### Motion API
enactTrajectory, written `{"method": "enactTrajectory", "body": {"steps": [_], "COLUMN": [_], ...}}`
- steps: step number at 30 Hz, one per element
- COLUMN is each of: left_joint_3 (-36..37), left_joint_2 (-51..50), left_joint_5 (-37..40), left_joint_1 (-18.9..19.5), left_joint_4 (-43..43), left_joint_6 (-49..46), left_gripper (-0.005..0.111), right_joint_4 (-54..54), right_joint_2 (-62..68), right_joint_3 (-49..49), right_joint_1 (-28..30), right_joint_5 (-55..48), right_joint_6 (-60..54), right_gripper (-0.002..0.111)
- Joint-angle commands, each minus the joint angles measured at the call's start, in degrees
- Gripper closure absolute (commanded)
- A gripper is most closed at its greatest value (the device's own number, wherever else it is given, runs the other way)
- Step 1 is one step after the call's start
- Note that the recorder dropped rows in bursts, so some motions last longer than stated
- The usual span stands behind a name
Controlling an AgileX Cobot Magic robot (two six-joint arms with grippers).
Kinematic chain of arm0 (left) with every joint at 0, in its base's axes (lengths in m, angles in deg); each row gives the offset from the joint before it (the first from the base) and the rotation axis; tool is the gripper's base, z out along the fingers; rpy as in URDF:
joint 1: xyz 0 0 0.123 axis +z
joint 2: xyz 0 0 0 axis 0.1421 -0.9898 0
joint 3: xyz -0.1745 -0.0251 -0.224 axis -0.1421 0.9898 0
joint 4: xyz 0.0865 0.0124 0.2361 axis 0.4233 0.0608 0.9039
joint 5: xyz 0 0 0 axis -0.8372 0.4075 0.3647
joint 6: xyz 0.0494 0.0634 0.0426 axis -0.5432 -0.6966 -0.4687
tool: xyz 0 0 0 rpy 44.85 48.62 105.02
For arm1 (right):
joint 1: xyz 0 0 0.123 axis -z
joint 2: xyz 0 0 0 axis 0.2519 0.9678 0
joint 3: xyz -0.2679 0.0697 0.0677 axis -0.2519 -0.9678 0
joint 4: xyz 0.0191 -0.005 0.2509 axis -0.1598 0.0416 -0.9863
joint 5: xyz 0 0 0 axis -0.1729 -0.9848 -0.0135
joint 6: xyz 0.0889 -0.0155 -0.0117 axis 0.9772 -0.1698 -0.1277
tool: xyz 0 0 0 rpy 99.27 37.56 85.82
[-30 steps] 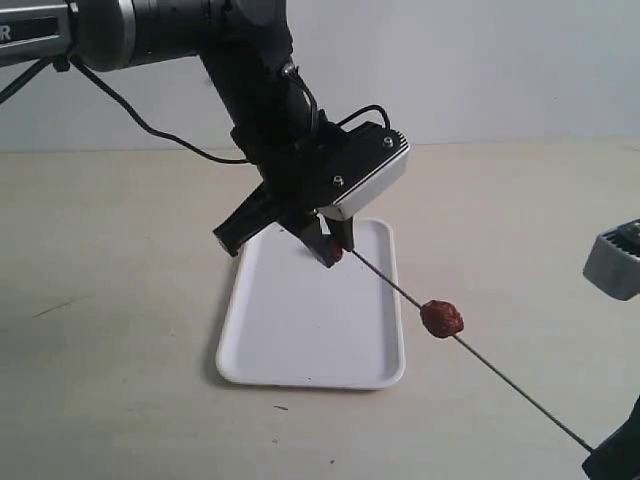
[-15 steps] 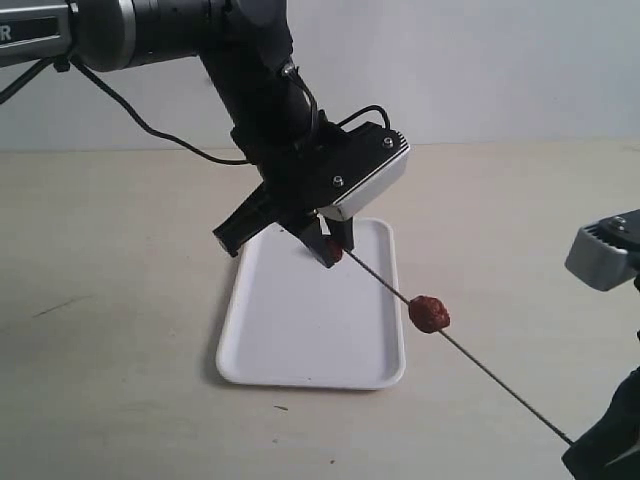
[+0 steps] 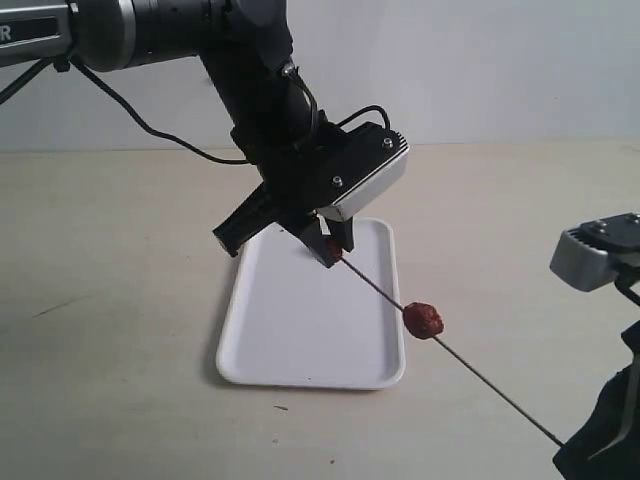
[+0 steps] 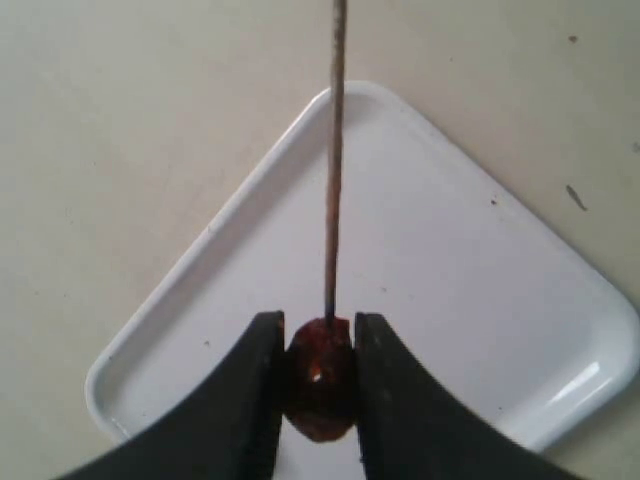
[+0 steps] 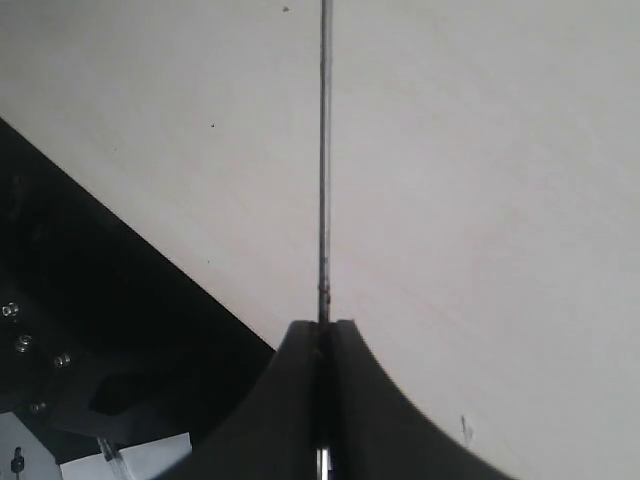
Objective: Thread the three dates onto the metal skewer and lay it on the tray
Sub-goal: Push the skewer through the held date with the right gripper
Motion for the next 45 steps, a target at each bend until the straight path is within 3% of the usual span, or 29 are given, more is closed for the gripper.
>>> {"method": "enactTrajectory", "body": {"steps": [1, 30, 36, 45], "left_joint_3": [0.2, 0.2, 0.2, 0.2], "left_joint_2": [0.9, 0.9, 0.9, 0.9], "left_joint_5": [0.1, 0.1, 0.1, 0.1], "left_joint_1": [-0.4, -0.4, -0.4, -0.4], "left_joint_4": [-0.2, -1.3, -3.3, -3.7], "left_joint_6": [-0.5, -1.4, -2.5, -3.4], "left_gripper": [0.081, 0.081, 0.081, 0.081], "right_joint_4": [-0.6, -0.6, -4.9, -5.8], "right_joint_2": [1.1, 2.1, 5.7, 12.1], "right_joint_3": [0.2, 0.2, 0.2, 8.1], "right_joint_1": [0.3, 0.3, 0.3, 0.3], "right_joint_5": [1.0, 7.0, 8.7, 10.6], "right_joint_6": [-1.0, -1.4, -5.5, -6.4], "right_gripper": [0.108, 0.108, 0.108, 0.108]}}
